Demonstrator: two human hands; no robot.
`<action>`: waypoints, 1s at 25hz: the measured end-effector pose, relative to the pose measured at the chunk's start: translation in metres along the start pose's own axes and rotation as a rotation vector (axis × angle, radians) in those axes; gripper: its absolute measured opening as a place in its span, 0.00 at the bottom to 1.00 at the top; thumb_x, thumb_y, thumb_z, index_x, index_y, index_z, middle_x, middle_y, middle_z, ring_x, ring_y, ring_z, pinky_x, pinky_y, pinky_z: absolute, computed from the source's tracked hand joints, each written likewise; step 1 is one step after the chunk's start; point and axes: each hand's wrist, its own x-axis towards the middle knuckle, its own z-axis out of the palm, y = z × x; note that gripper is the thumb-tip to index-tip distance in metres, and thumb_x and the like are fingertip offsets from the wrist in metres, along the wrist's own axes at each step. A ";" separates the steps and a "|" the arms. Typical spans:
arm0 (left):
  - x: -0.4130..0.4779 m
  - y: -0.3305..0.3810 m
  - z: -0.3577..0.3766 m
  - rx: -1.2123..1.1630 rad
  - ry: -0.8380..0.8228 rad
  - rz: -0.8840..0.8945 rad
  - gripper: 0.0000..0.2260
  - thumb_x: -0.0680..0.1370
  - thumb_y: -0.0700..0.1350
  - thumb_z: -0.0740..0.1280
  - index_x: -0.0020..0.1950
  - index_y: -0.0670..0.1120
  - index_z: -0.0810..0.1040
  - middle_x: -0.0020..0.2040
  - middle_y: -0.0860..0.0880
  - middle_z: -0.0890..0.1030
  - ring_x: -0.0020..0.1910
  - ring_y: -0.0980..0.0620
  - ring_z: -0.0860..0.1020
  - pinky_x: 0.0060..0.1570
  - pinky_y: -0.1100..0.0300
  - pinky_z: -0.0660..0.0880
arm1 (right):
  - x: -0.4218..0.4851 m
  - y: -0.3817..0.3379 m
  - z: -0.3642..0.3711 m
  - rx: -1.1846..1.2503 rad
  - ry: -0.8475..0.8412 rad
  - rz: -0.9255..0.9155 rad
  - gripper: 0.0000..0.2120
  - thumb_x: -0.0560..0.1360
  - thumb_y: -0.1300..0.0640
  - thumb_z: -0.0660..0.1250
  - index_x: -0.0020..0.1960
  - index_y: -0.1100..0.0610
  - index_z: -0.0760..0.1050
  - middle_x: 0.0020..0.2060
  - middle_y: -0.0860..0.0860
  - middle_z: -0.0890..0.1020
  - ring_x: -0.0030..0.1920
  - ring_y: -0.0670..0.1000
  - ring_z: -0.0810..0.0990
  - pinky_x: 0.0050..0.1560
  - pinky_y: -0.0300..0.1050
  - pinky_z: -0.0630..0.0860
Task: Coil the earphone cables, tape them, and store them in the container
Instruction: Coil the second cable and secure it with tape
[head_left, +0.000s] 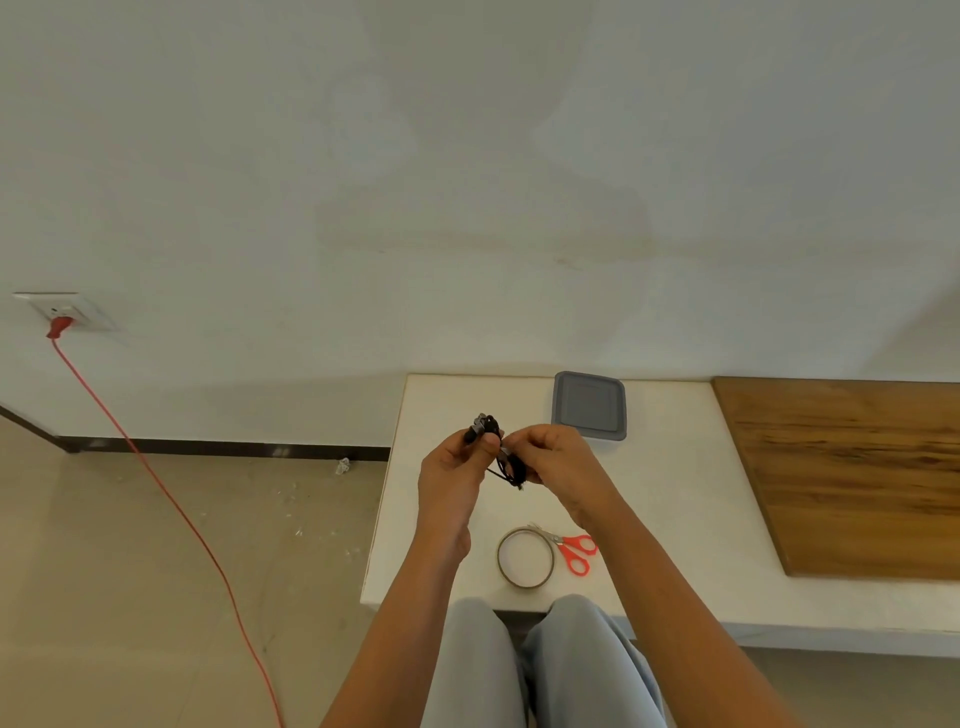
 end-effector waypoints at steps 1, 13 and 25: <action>0.000 0.000 0.000 -0.015 0.004 -0.006 0.05 0.76 0.44 0.70 0.46 0.55 0.83 0.40 0.58 0.85 0.44 0.63 0.81 0.47 0.63 0.72 | 0.000 0.000 0.000 -0.026 -0.011 0.003 0.11 0.80 0.57 0.62 0.43 0.55 0.82 0.39 0.53 0.85 0.41 0.50 0.83 0.48 0.39 0.80; 0.011 -0.002 -0.007 -0.055 0.008 -0.098 0.09 0.77 0.42 0.69 0.57 0.43 0.81 0.47 0.45 0.84 0.51 0.46 0.82 0.50 0.56 0.77 | 0.002 0.001 0.002 -0.185 -0.193 0.007 0.08 0.77 0.51 0.67 0.39 0.49 0.81 0.35 0.47 0.82 0.37 0.44 0.77 0.45 0.39 0.70; 0.017 0.000 -0.012 -0.234 0.052 -0.300 0.04 0.76 0.39 0.70 0.48 0.40 0.82 0.37 0.45 0.86 0.36 0.52 0.85 0.33 0.63 0.80 | 0.004 0.024 0.016 -0.651 0.064 -0.487 0.05 0.74 0.60 0.69 0.46 0.62 0.78 0.46 0.51 0.73 0.40 0.51 0.75 0.41 0.38 0.72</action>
